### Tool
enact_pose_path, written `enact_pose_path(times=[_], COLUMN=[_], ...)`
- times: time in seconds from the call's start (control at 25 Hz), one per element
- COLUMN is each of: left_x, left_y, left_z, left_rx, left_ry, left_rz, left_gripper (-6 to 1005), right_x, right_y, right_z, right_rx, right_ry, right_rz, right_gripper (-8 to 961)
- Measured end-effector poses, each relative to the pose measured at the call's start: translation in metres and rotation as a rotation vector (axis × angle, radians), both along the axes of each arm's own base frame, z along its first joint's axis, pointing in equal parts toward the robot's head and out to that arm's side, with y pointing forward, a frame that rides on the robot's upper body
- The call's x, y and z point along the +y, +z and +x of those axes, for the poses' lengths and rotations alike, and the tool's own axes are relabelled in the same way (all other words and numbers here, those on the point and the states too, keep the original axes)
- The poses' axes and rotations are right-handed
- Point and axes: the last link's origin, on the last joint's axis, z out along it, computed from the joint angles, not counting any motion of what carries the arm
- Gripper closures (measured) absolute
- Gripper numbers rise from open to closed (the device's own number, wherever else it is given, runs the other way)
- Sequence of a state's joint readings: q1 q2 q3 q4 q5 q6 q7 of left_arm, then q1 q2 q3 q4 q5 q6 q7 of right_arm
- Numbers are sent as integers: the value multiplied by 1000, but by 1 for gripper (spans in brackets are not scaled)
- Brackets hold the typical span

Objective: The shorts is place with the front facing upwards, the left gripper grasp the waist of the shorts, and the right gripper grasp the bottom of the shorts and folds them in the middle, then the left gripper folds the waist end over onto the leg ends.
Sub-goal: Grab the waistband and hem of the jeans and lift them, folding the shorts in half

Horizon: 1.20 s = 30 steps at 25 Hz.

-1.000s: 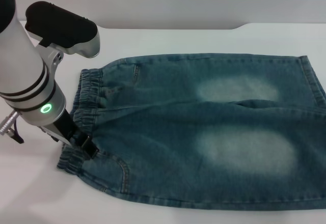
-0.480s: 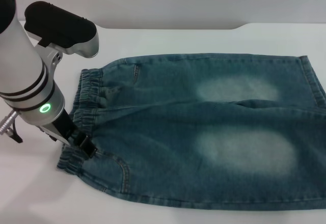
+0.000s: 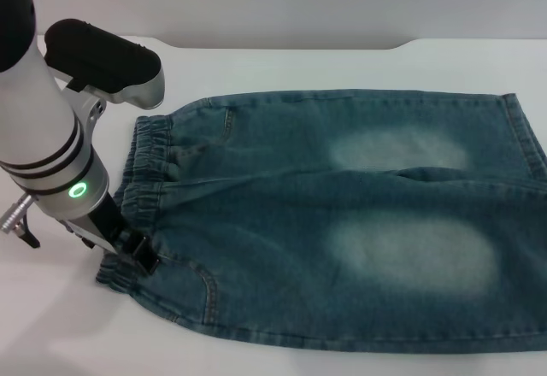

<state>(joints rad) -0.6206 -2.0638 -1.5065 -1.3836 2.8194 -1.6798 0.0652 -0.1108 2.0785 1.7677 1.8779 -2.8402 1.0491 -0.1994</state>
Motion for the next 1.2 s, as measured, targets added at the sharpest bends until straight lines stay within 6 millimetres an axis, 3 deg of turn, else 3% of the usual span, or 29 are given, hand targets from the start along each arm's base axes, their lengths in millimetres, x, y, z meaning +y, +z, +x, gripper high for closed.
enact_pose_path(times=[1.2], left_x=[0], left_y=[-11], left_z=[-7], left_rx=[-13], left_ry=[32], left_rz=[-37], left_gripper=[165], right_x=[2], right_y=[-7], right_z=[-7], right_rx=[-1], right_ry=[20], right_rz=[-26], right_gripper=[265])
